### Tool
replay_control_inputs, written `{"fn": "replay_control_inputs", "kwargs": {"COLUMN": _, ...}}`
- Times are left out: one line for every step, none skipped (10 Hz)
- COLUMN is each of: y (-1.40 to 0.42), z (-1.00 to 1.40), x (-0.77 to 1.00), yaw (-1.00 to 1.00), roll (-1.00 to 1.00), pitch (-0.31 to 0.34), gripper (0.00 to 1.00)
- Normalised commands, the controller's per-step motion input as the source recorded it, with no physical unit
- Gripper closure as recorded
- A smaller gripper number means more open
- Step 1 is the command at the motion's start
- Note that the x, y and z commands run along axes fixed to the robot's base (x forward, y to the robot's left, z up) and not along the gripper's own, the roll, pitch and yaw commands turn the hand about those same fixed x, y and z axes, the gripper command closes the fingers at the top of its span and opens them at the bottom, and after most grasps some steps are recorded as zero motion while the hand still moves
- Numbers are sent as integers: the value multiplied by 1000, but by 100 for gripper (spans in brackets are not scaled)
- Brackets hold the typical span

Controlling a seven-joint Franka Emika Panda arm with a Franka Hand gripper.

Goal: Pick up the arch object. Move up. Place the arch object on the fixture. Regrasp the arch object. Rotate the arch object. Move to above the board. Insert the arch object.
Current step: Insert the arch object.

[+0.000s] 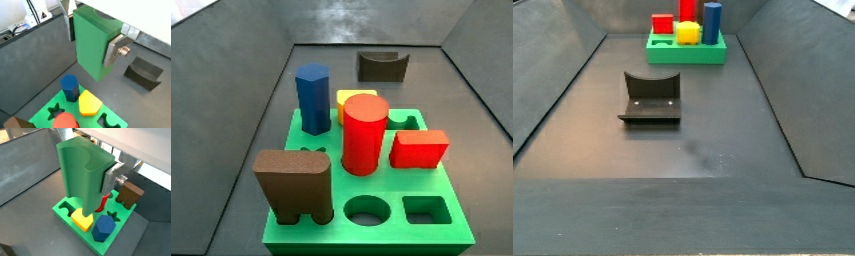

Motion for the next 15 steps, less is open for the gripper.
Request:
{"fn": "replay_control_inputs", "kwargs": {"y": 0, "z": -263, "x": 1000, "yaw": 0, "roll": 63, "pitch": 144, "gripper": 100}}
{"fn": "replay_control_inputs", "kwargs": {"y": 0, "z": -346, "x": 1000, "yaw": 0, "roll": 121, "pitch": 189, "gripper": 100}}
{"fn": "replay_control_inputs", "kwargs": {"y": -49, "z": -314, "x": 1000, "yaw": 0, "roll": 90, "pitch": 131, "gripper": 100}}
{"fn": "replay_control_inputs", "kwargs": {"y": -106, "z": -417, "x": 1000, "yaw": 0, "roll": 59, "pitch": 50, "gripper": 100}}
{"fn": "replay_control_inputs", "kwargs": {"y": -34, "z": -523, "x": 1000, "yaw": 0, "roll": 0, "pitch": 0, "gripper": 100}}
{"fn": "replay_control_inputs", "kwargs": {"y": -17, "z": -594, "x": 1000, "yaw": 0, "roll": 0, "pitch": 0, "gripper": 100}}
{"fn": "replay_control_inputs", "kwargs": {"y": 0, "z": -660, "x": 1000, "yaw": 14, "roll": 0, "pitch": 0, "gripper": 100}}
{"fn": "replay_control_inputs", "kwargs": {"y": 0, "z": -700, "x": 997, "yaw": 46, "roll": 0, "pitch": 0, "gripper": 100}}
{"fn": "replay_control_inputs", "kwargs": {"y": 0, "z": -677, "x": 926, "yaw": 106, "roll": -6, "pitch": -6, "gripper": 100}}
{"fn": "replay_control_inputs", "kwargs": {"y": 0, "z": -646, "x": 766, "yaw": 234, "roll": 0, "pitch": -19, "gripper": 100}}
{"fn": "replay_control_inputs", "kwargs": {"y": -29, "z": -660, "x": 771, "yaw": 220, "roll": 0, "pitch": -19, "gripper": 100}}
{"fn": "replay_control_inputs", "kwargs": {"y": -100, "z": -606, "x": 769, "yaw": 194, "roll": 46, "pitch": -6, "gripper": 100}}
{"fn": "replay_control_inputs", "kwargs": {"y": -171, "z": -566, "x": 811, "yaw": 140, "roll": 143, "pitch": 0, "gripper": 100}}
{"fn": "replay_control_inputs", "kwargs": {"y": -251, "z": -506, "x": 831, "yaw": 94, "roll": 240, "pitch": 0, "gripper": 100}}
{"fn": "replay_control_inputs", "kwargs": {"y": -369, "z": -471, "x": 863, "yaw": 43, "roll": 371, "pitch": 40, "gripper": 100}}
